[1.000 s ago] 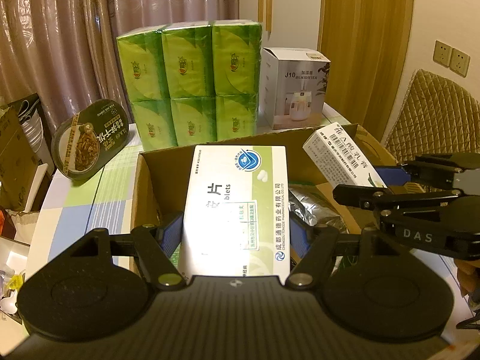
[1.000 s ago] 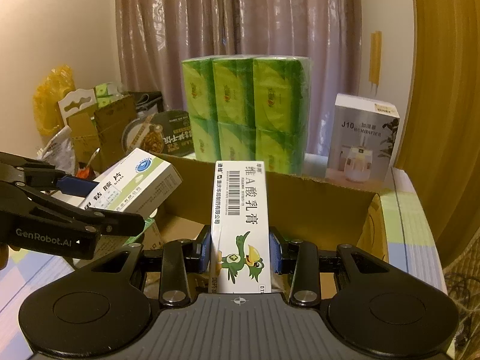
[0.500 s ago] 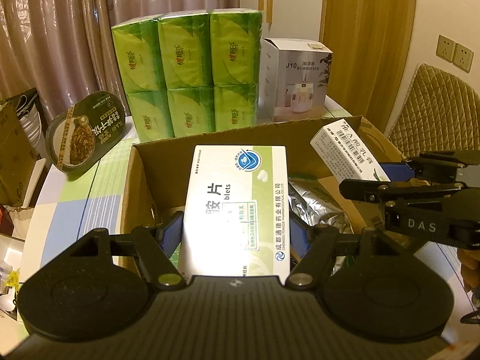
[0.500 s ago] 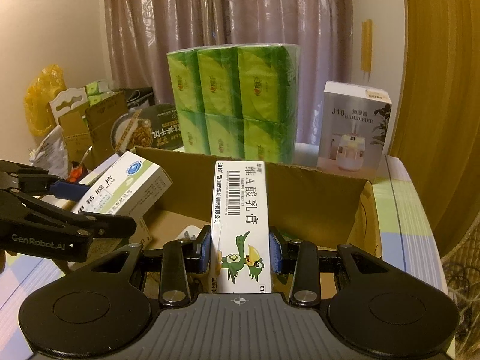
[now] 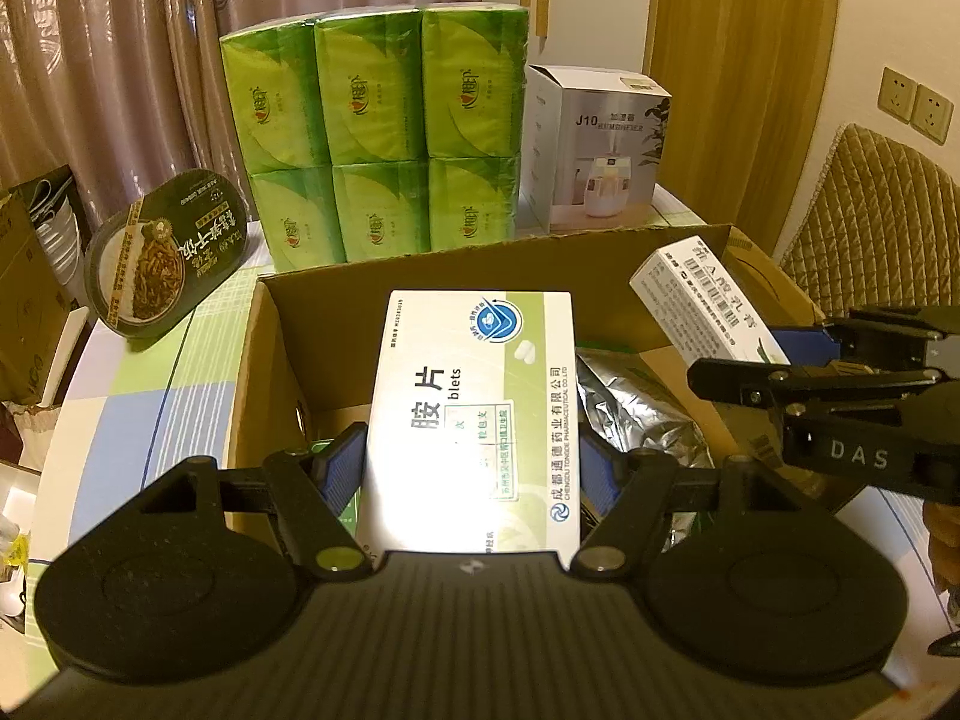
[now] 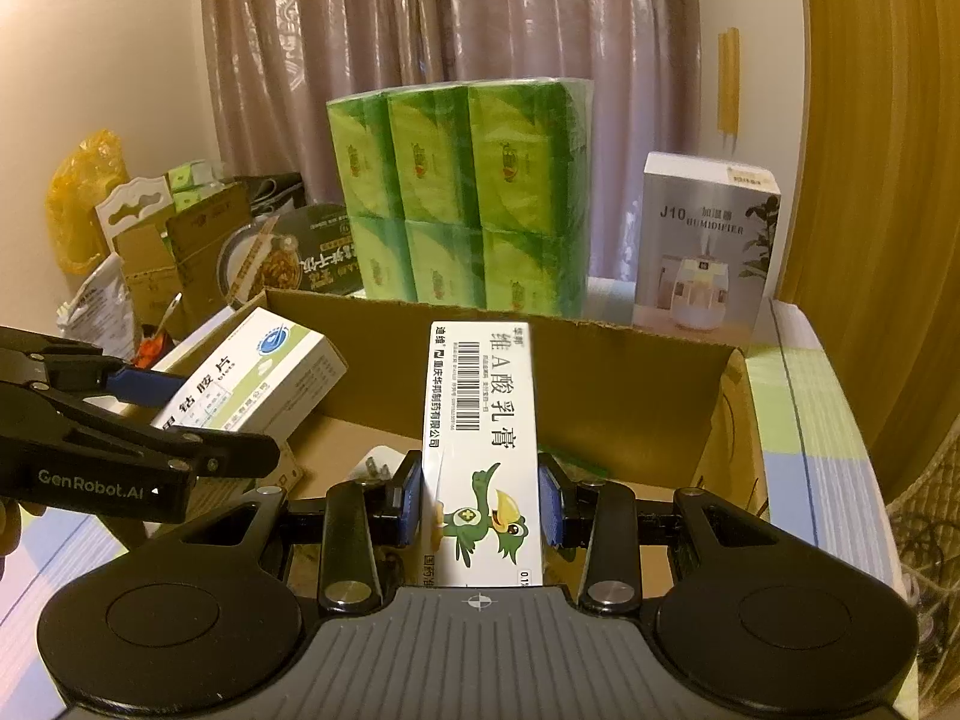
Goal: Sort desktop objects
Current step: 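Open left tool dropping tablet box into box while right tool releases ointment box, then withdraw both tools from the box back over the table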
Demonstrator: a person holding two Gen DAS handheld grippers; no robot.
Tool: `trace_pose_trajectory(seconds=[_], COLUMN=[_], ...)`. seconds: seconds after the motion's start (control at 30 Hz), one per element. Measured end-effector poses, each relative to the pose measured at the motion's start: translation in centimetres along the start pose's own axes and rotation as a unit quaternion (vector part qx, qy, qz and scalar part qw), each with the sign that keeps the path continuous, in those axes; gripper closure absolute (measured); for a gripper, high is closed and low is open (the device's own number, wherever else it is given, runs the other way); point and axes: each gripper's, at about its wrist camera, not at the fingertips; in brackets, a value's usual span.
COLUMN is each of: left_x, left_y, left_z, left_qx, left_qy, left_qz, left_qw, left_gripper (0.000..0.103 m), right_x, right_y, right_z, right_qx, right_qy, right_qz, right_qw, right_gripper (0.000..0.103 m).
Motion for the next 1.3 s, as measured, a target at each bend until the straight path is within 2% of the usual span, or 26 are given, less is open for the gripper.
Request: trace_pose_trajectory(seconds=[0.23,0.37,1.3], left_x=[0.0,-0.1,-1.4], left_y=[0.0,-0.1,0.3], left_z=[0.1,0.4,1.1], left_qx=[-0.006,-0.012,-0.001], left_qy=[0.005,0.0,-0.011], left_qz=[-0.001,-0.004,-0.009], left_qw=[1.0,0.9999,0.9999], left_gripper=[0.035,0.034,0.034], right_x=[0.1,0.2,-0.6], right_y=[0.1,0.3,0.1], right_z=[-0.2,-0.7,-0.8], right_qx=[0.01,0.02,0.034], right_qy=[-0.008,-0.005,0.0], right_qz=[-0.008,-0.008,-0.016], right_qw=[1.0,1.0,0.999], right_gripper=[0.067,0.054,0.052])
Point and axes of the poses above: each gripper's, at about its wrist camera, not at the fingertips, and x roughly the way its jaws point, z to its left, y to its underside, and after that the axes turned 2 degrees about -z, right-handed
